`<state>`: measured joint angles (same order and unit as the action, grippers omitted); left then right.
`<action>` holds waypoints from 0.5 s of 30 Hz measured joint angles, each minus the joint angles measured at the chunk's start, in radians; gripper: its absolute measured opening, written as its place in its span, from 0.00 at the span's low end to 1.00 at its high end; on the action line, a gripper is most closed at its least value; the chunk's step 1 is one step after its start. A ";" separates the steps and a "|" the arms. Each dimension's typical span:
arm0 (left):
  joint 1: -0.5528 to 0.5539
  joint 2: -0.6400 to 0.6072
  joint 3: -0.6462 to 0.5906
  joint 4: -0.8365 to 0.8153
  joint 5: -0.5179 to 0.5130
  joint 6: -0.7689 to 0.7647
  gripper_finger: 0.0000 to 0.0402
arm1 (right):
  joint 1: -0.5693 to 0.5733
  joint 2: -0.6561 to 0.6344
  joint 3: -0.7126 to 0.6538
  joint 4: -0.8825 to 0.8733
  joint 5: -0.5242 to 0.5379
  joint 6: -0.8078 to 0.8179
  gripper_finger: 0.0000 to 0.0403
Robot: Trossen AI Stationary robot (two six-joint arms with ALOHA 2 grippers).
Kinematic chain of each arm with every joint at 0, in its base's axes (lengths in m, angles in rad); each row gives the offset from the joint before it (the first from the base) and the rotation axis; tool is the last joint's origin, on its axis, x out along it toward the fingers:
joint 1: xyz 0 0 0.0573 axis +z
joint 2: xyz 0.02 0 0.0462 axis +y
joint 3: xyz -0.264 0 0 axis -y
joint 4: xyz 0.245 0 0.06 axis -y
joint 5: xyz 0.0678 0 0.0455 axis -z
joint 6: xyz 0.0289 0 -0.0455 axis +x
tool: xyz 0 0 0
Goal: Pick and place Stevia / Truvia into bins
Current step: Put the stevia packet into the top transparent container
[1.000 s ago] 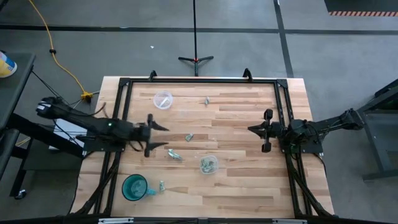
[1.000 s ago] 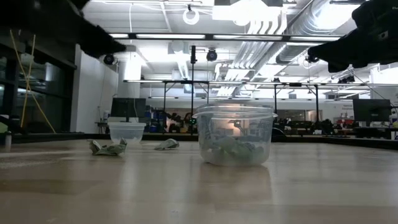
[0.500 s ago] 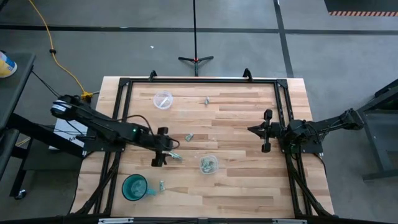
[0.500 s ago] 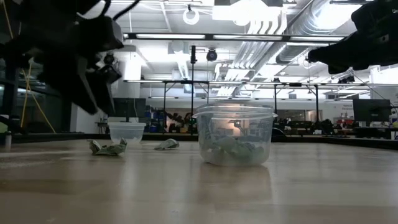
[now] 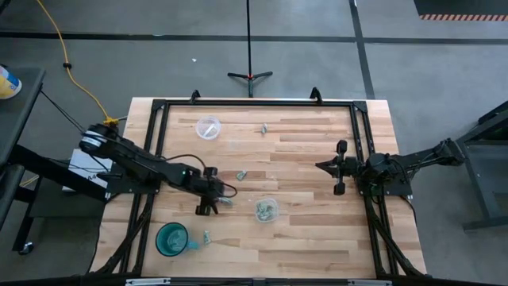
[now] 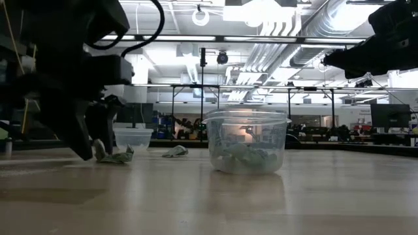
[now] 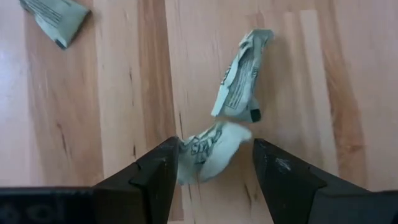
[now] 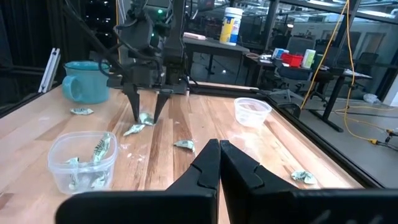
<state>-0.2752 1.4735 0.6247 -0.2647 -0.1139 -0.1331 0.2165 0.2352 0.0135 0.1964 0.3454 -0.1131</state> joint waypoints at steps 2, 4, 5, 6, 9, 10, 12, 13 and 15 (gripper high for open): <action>0.000 0.019 0.002 0.016 -0.003 0.000 0.59 | 0.000 0.000 0.000 0.000 0.000 0.000 0.00; 0.000 0.030 0.003 0.034 -0.005 0.005 0.58 | 0.000 0.000 0.000 0.000 0.000 0.000 0.00; 0.000 0.034 0.003 0.045 -0.007 0.009 0.56 | 0.000 0.000 0.000 0.000 0.000 0.000 0.00; 0.000 0.035 0.003 0.049 -0.007 0.016 0.54 | 0.000 0.000 0.000 0.001 0.000 0.000 0.00; 0.000 0.035 0.003 0.049 -0.003 0.044 0.44 | 0.000 0.000 0.000 0.001 0.000 0.000 0.00; 0.000 0.035 0.003 0.048 -0.003 0.053 0.40 | 0.000 0.000 0.000 0.001 0.000 0.000 0.00; 0.000 0.035 0.003 0.045 -0.004 0.075 0.31 | 0.000 0.000 0.000 0.001 0.000 0.000 0.00; 0.000 0.035 0.003 0.044 -0.007 0.086 0.26 | 0.000 0.000 0.000 0.000 0.000 0.000 0.00; 0.002 0.033 0.007 0.033 -0.011 0.115 0.15 | 0.000 0.000 0.000 0.000 0.000 0.000 0.00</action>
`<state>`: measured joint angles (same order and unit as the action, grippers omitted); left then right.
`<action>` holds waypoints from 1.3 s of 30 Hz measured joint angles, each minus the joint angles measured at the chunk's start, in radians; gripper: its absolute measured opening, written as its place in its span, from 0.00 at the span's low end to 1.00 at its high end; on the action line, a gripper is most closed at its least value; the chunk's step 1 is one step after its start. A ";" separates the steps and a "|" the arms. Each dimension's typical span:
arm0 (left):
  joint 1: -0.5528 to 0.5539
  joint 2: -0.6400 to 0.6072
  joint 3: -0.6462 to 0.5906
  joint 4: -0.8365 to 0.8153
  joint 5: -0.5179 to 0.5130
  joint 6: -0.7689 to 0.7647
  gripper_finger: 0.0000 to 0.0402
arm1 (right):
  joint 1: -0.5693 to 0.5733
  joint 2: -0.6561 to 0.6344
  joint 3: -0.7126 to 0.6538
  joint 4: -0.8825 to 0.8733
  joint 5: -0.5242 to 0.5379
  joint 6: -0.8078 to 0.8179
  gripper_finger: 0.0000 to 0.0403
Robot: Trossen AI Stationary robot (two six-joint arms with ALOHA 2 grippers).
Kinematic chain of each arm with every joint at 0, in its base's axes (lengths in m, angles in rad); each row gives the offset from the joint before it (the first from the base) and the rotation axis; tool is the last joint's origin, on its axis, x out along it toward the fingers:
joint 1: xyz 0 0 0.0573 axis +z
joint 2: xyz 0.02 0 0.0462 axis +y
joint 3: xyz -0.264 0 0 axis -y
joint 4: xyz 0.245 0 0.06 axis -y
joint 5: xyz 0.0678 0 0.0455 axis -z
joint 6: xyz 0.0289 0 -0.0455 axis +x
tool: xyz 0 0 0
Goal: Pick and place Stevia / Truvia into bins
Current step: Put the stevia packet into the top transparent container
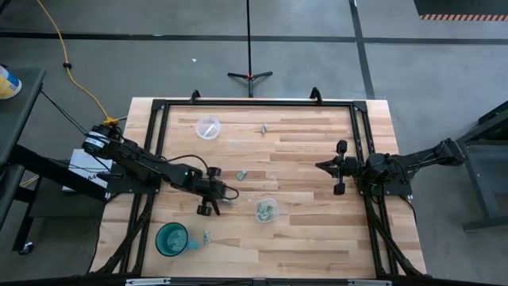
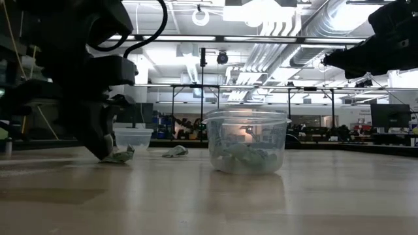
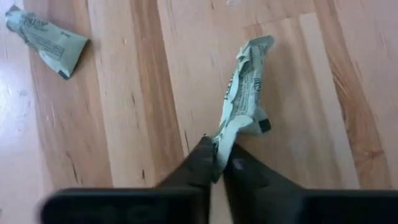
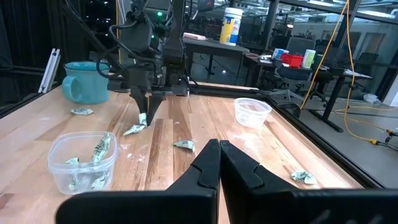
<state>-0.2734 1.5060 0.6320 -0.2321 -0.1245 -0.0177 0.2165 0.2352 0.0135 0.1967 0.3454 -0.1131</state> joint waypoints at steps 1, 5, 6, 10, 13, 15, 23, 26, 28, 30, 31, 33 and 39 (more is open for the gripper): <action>-0.001 -0.005 0.007 -0.019 -0.010 0.011 0.10 | 0.000 0.000 0.000 0.000 0.000 0.000 0.00; 0.026 -0.042 0.067 -0.157 -0.095 0.017 0.08 | 0.000 0.000 0.000 0.000 0.000 0.000 0.00; 0.042 -0.056 0.089 -0.187 -0.140 0.018 0.11 | 0.000 0.000 0.000 0.000 0.000 0.000 0.00; 0.109 -0.093 0.157 -0.348 -0.368 0.083 0.16 | 0.000 0.000 0.000 0.001 0.000 0.000 0.00; 0.194 -0.133 0.197 -0.365 -0.433 0.180 0.09 | 0.000 0.000 0.000 0.001 0.000 0.000 0.00; 0.272 -0.146 0.208 -0.370 -0.434 0.199 0.07 | 0.000 0.000 0.000 0.001 0.000 0.003 0.00; 0.605 -0.144 0.218 -0.377 -0.322 0.156 0.11 | 0.000 0.000 0.000 -0.004 0.000 0.001 0.00; 0.689 -0.144 0.218 -0.360 -0.248 0.217 0.10 | 0.000 0.000 0.000 -0.005 -0.001 0.001 0.00; 0.736 -0.144 0.218 -0.359 -0.165 0.258 0.10 | 0.000 0.000 0.000 -0.005 -0.005 0.001 0.00; 0.770 -0.144 0.218 -0.353 -0.115 0.272 0.12 | 0.000 0.000 0.000 -0.006 -0.014 0.001 0.00; 0.783 -0.144 0.218 -0.353 -0.113 0.272 0.14 | 0.000 0.000 0.000 -0.006 -0.016 0.001 0.00; 0.808 -0.144 0.218 -0.350 -0.124 0.272 0.20 | 0.000 0.000 0.000 -0.009 -0.019 0.000 0.00; 0.853 -0.144 0.218 -0.340 -0.132 0.273 0.39 | 0.000 0.000 0.000 -0.030 -0.018 0.000 0.00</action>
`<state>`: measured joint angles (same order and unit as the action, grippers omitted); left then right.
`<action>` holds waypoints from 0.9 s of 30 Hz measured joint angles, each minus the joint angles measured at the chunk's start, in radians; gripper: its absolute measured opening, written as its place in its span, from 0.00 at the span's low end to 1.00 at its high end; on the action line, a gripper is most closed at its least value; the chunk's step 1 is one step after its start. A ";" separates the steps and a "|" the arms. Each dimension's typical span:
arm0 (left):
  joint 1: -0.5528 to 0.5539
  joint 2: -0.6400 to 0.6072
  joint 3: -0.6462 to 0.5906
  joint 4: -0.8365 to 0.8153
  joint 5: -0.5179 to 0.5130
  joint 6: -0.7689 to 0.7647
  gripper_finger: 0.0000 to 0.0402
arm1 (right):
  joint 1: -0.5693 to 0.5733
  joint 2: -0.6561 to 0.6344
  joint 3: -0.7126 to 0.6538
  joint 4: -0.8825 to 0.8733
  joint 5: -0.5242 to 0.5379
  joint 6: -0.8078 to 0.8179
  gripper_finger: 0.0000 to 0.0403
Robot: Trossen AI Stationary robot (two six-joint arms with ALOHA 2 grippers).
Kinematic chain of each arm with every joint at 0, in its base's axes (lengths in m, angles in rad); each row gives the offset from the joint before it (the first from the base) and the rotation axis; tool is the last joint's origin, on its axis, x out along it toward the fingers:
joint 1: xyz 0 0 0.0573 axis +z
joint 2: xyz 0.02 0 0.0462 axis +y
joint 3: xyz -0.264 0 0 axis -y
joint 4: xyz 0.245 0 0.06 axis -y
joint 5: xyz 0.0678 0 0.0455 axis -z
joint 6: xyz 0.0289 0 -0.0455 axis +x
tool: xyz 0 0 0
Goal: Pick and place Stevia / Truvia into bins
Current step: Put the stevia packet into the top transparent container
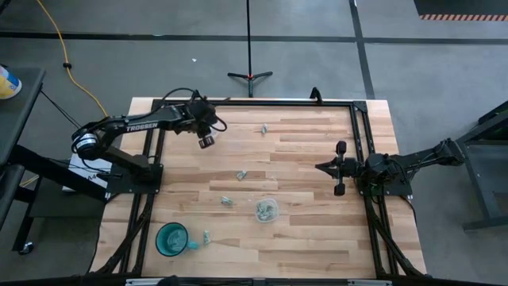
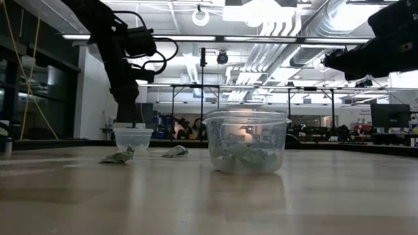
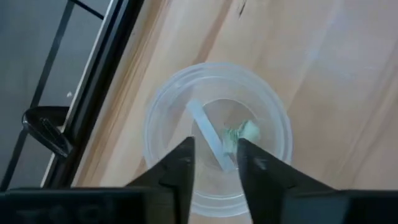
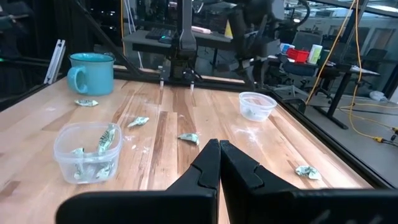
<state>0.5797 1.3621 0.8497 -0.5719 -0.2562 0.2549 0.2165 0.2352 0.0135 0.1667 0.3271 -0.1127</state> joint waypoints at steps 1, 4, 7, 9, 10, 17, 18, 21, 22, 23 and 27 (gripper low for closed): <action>0.004 0.000 0.000 0.000 0.002 -0.001 0.41 | 0.000 0.000 0.000 -0.004 0.000 0.000 0.00; 0.002 0.000 0.003 -0.002 0.126 -0.023 0.48 | 0.000 0.000 0.000 -0.007 0.000 0.000 0.00; -0.031 0.000 0.005 0.041 0.471 0.029 0.51 | 0.000 0.000 0.000 -0.008 0.000 0.000 0.00; -0.091 0.000 0.001 0.100 0.614 0.020 0.52 | 0.000 0.000 0.000 -0.007 0.000 0.000 0.00; -0.133 0.000 0.001 0.125 0.632 -0.003 0.52 | 0.000 0.000 0.000 -0.007 0.000 0.000 0.00; -0.520 0.004 0.000 0.125 0.366 -0.133 0.52 | 0.000 0.000 0.000 -0.006 0.000 0.008 0.00; -0.573 0.009 0.000 0.129 0.331 -0.150 0.52 | 0.000 0.000 0.000 -0.006 0.000 0.007 0.00; -0.707 0.012 -0.001 0.121 0.225 -0.216 0.52 | 0.000 0.000 0.000 -0.006 0.000 0.008 0.00; -0.741 0.019 -0.001 0.125 0.201 -0.239 0.52 | 0.000 0.000 0.000 -0.006 0.000 0.008 0.00; -0.767 0.026 0.000 0.126 0.183 -0.260 0.52 | 0.000 0.000 0.000 -0.006 0.000 0.007 0.00; -0.824 0.074 0.000 0.161 0.198 -0.376 0.52 | 0.000 0.000 0.000 -0.006 0.000 0.028 0.00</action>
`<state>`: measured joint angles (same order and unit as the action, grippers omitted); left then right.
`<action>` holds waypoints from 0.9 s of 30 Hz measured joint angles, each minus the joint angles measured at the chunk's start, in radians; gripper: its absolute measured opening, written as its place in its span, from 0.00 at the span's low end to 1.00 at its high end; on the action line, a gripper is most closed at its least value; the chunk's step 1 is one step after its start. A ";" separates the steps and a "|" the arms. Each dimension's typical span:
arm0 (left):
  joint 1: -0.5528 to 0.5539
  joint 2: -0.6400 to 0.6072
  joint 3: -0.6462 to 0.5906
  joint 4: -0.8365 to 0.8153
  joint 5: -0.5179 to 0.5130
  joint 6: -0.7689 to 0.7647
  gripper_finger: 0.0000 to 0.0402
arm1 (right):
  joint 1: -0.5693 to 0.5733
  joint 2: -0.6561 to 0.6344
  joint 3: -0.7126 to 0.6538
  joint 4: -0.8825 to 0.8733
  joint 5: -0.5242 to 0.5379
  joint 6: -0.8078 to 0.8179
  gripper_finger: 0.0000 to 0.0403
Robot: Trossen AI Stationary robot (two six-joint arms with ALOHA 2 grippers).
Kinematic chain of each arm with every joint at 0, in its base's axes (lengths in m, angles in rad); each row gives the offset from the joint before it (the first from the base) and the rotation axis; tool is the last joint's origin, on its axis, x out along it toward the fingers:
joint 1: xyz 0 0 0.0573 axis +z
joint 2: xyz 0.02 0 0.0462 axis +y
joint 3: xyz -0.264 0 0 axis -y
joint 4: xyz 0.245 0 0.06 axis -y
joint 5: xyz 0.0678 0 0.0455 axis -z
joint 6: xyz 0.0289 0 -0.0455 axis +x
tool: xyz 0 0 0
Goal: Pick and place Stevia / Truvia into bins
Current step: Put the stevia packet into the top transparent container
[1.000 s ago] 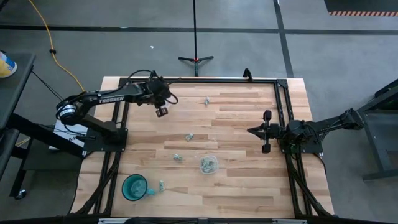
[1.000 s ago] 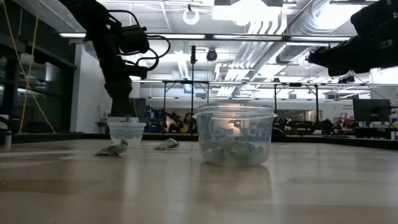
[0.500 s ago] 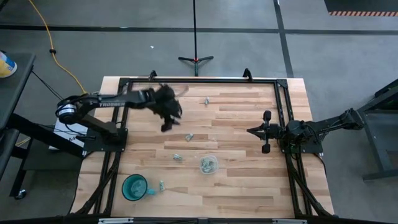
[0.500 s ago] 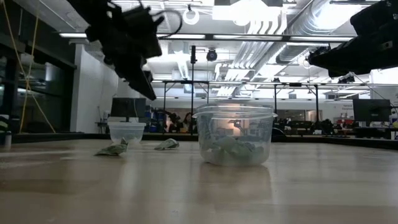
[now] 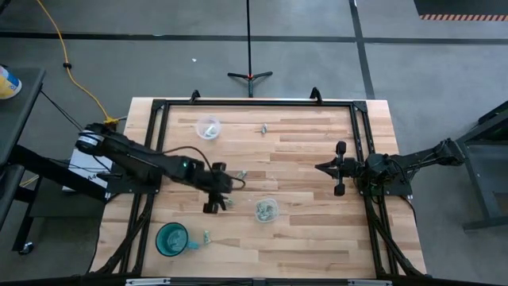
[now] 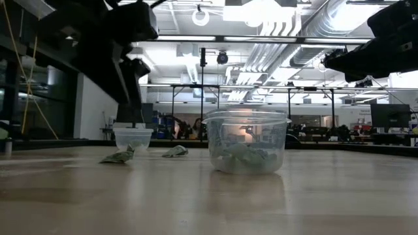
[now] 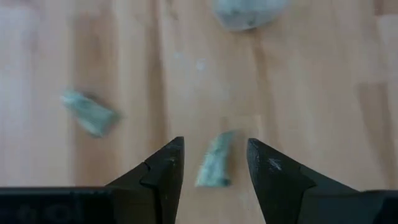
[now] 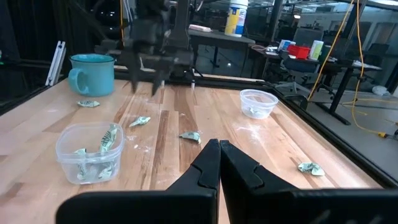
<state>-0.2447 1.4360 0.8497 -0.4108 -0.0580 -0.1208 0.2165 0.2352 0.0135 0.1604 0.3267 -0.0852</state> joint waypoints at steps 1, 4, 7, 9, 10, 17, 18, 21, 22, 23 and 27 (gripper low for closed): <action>-0.010 0.017 0.000 0.004 0.012 -0.023 0.52 | 0.000 0.000 0.000 0.000 0.000 0.007 0.00; -0.036 0.076 0.000 0.030 0.022 -0.042 0.52 | 0.000 0.000 0.000 -0.007 0.000 0.024 0.00; -0.047 0.132 -0.001 0.039 0.022 -0.045 0.52 | 0.000 0.000 0.000 -0.009 0.000 0.029 0.00; -0.046 0.171 -0.001 0.051 0.016 -0.048 0.52 | 0.000 0.000 0.000 -0.009 0.000 0.031 0.00; -0.044 0.186 -0.001 0.049 0.002 -0.046 0.52 | 0.000 0.000 0.000 -0.010 0.000 0.034 0.00; -0.045 0.275 0.006 0.090 -0.021 -0.043 0.52 | 0.000 0.001 0.000 -0.014 0.000 0.036 0.00; -0.044 0.280 0.006 0.089 -0.021 -0.042 0.52 | 0.000 0.000 0.000 -0.015 0.000 0.035 0.00; -0.044 0.286 0.005 0.089 -0.020 -0.035 0.48 | 0.000 0.000 0.000 -0.016 0.000 0.035 0.00; -0.044 0.285 0.005 0.091 -0.018 -0.024 0.45 | 0.000 0.000 0.000 -0.015 0.000 0.035 0.00; -0.044 0.282 0.005 0.090 -0.015 -0.009 0.41 | 0.000 0.000 0.000 -0.016 0.000 0.035 0.00; -0.044 0.259 0.004 0.090 -0.009 0.064 0.21 | 0.000 0.000 0.000 -0.017 0.000 0.035 0.00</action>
<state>-0.2882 1.6950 0.8537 -0.3206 -0.0669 -0.0569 0.2165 0.2352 0.0139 0.1432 0.3264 -0.0505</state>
